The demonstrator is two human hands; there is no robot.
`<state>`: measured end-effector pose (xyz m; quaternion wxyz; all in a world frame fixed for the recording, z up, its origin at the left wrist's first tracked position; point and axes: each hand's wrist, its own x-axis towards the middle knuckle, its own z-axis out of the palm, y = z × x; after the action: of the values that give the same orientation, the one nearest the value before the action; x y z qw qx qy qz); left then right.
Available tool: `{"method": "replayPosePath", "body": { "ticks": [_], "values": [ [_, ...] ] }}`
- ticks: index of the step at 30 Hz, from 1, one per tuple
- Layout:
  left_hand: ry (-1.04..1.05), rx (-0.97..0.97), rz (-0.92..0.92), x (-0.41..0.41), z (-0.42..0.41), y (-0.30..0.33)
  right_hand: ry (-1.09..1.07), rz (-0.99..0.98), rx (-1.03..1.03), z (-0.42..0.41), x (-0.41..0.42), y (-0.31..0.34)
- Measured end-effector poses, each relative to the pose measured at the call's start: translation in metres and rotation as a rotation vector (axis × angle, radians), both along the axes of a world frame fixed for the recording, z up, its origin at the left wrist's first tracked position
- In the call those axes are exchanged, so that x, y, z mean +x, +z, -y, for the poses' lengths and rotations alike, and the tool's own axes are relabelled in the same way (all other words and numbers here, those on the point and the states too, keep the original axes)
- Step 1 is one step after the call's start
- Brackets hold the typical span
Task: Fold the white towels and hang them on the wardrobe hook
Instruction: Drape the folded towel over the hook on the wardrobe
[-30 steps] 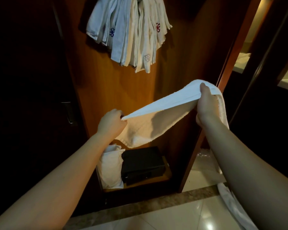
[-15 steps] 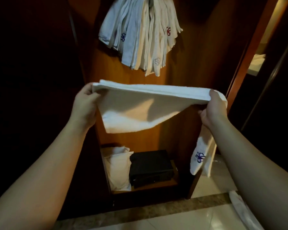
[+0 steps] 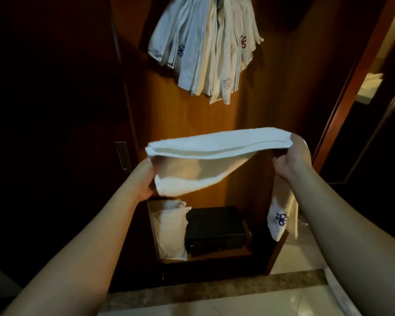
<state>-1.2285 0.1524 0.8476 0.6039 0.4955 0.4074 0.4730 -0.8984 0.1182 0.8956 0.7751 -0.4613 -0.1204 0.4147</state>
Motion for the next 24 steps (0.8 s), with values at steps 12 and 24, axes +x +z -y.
{"method": "replayPosePath", "body": {
  "ticks": [12, 24],
  "values": [
    [-0.041, 0.025, 0.353, -0.015, 0.011, -0.004, -0.002, -0.045, -0.022, 0.006, 0.019, -0.028],
    [0.240, -0.063, 0.549, -0.010, 0.015, -0.013, 0.056, -0.182, 0.095, 0.013, 0.007, -0.011]
  ]
}}
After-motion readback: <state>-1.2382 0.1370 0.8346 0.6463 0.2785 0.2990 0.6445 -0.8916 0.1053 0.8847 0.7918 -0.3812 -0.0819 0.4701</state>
